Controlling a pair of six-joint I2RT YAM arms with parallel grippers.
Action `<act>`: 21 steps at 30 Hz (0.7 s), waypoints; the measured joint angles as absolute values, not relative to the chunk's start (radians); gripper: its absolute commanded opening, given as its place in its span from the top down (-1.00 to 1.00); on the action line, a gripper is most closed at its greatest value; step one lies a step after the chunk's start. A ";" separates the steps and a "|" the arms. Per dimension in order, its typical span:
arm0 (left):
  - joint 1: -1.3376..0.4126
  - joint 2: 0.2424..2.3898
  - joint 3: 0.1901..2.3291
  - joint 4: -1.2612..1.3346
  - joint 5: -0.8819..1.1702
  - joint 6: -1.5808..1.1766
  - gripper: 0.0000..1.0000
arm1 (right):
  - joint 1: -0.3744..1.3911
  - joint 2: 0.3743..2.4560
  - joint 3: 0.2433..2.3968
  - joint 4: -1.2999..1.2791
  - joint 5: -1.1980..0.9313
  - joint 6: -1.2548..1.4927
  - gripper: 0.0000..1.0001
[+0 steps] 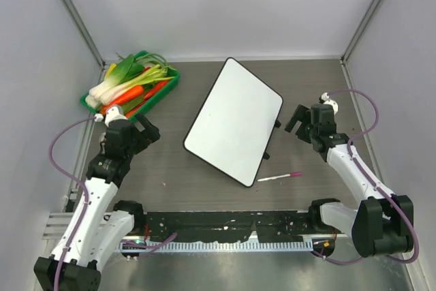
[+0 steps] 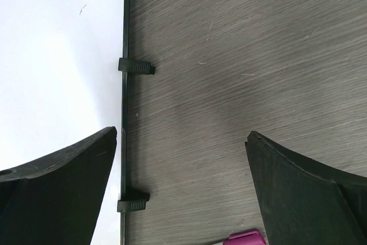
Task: Write a sentence on the whiteboard
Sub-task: Move the whiteboard stand to the center of the board.
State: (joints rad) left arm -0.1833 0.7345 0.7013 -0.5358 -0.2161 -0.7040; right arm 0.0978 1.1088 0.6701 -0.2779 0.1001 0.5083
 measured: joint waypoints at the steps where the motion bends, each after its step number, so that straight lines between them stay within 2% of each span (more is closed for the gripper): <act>1: -0.183 0.735 0.696 -0.533 -0.202 -0.704 -0.99 | 0.098 1.107 0.670 -0.285 0.095 0.508 -0.99; 7: -0.183 0.732 0.656 -0.513 -0.091 -0.702 -0.99 | 0.098 1.106 0.670 -0.344 0.070 0.500 -0.99; 14: -0.218 0.773 0.632 -0.424 0.142 -0.699 -0.99 | 0.098 1.113 0.670 -0.445 0.068 0.499 -0.98; 18: -0.357 0.850 0.633 -0.378 0.169 -0.699 -0.95 | 0.098 1.111 0.670 -0.492 0.065 0.501 -0.84; 21: -0.545 0.929 0.653 -0.347 0.165 -0.699 -0.99 | 0.098 1.110 0.669 -0.516 0.049 0.511 -0.80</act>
State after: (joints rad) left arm -0.5453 0.9295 0.6533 -0.3470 0.1650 -0.6994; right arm 0.0978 1.1103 0.6693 -0.5163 0.0494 0.5114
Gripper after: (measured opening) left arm 0.980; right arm 0.920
